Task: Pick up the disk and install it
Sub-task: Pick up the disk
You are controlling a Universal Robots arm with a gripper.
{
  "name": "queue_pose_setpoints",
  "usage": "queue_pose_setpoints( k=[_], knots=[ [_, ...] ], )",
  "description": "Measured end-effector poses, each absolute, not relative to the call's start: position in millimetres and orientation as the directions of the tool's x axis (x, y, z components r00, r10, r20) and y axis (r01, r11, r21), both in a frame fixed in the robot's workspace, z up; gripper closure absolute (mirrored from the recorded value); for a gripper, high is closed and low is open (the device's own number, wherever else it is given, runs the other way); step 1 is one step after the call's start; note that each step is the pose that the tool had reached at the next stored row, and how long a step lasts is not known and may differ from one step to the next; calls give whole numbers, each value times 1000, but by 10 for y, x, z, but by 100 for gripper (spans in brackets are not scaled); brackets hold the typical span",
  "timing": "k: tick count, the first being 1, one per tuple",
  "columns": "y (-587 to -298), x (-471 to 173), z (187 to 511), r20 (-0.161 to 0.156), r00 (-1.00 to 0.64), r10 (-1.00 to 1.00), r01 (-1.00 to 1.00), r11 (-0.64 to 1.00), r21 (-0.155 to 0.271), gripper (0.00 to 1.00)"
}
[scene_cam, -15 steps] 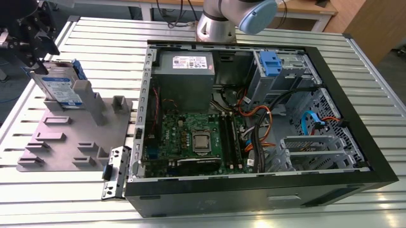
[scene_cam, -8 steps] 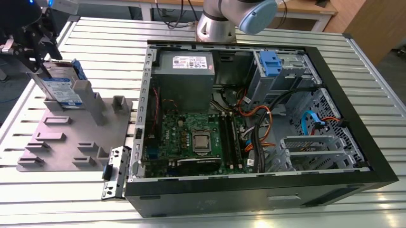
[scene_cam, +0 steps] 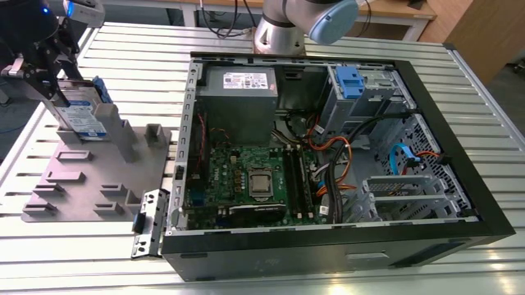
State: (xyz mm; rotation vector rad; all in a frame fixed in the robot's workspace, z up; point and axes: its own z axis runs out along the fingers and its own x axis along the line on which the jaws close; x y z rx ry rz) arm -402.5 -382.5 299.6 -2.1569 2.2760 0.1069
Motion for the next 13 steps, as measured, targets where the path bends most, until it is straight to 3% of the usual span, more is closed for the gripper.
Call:
queue_pose_setpoints(
  k=[7, 9, 10, 12, 13],
  knots=[
    [-3825, -4026, 2995, -50, -54, -997, -998, 52, 46, 36],
    [-3825, -4025, 2995, -50, -54, -997, -998, 52, 46, 49],
    [-3825, -4025, 2995, -50, -54, -997, -998, 52, 46, 49],
    [-3825, -4025, 2995, -50, -54, -997, -998, 52, 46, 62],
    [-3825, -4026, 2995, -50, -54, -997, -998, 52, 46, 62]
  ],
)
